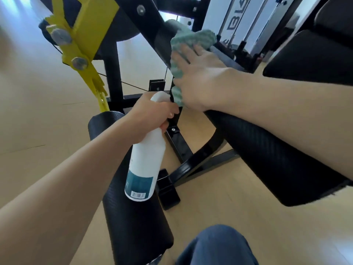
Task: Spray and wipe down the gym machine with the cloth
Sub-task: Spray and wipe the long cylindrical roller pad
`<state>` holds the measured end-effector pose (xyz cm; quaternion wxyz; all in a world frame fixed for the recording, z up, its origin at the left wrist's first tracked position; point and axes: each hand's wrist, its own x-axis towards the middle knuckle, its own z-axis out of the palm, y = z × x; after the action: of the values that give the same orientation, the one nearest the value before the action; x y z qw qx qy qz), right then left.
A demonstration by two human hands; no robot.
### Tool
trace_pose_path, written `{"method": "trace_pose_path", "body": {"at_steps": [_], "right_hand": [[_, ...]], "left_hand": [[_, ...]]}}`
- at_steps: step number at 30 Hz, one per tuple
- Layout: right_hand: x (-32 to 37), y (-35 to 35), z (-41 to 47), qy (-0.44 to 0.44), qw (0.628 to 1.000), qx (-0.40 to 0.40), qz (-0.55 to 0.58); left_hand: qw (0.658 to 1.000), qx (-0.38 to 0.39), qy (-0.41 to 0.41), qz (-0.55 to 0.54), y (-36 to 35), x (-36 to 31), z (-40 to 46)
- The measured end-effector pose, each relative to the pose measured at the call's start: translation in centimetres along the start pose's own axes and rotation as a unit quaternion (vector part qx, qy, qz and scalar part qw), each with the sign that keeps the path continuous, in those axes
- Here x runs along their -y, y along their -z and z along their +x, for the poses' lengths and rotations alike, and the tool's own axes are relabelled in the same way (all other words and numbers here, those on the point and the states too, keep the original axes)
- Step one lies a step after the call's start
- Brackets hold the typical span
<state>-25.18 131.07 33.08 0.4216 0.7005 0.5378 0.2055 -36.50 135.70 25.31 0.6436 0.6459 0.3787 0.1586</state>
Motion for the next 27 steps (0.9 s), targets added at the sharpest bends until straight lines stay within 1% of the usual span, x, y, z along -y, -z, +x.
{"method": "trace_pose_path", "body": {"at_steps": [1,2,5,8,9,11,13,16,19,21,24,27], "right_hand": [[0.2,-0.4,-1.6,0.009,1.0,0.008,-0.016],[0.4,-0.9,-3.5,0.016,1.0,0.021,-0.007],[1.5,-1.7,-10.1,-0.004,0.999,0.04,-0.016],[3.8,-3.9,-16.4,-0.022,0.999,0.03,-0.029],[4.3,-4.4,-18.1,-0.026,0.997,0.049,-0.05],[4.8,-4.4,-19.7,-0.021,0.994,0.086,-0.057],[4.6,-3.8,-18.1,-0.021,0.994,0.074,-0.075],[4.0,-2.4,-12.2,-0.051,0.995,0.043,-0.07],[4.0,-1.3,-5.6,-0.042,0.994,0.036,-0.094],[4.2,-0.9,-2.6,-0.04,0.993,0.043,-0.099],[4.5,-0.8,-1.8,-0.045,0.994,0.044,-0.088],[4.8,-1.8,-6.0,-0.046,0.995,0.014,-0.083]], "left_hand": [[1.0,0.01,0.004,0.0,0.0,-0.2,-0.2],[1.0,0.024,0.005,0.002,0.1,-0.4,-0.3],[0.998,0.058,0.006,0.018,0.1,-0.7,-0.8],[0.995,0.096,0.007,0.016,-0.1,-0.8,-1.1],[0.994,0.112,0.008,0.015,-0.2,-1.0,-1.2],[0.99,0.138,0.017,0.018,-0.4,-0.8,-0.7],[0.989,0.144,0.016,0.015,-0.4,-0.5,-0.2],[0.992,0.128,0.011,0.012,0.3,0.0,0.7],[0.995,0.097,0.022,0.018,1.3,0.6,1.3],[0.995,0.095,0.029,0.023,2.3,1.0,1.2],[0.994,0.101,0.028,0.041,2.8,1.5,1.0],[0.992,0.119,0.017,0.045,2.3,1.6,0.6]]}}
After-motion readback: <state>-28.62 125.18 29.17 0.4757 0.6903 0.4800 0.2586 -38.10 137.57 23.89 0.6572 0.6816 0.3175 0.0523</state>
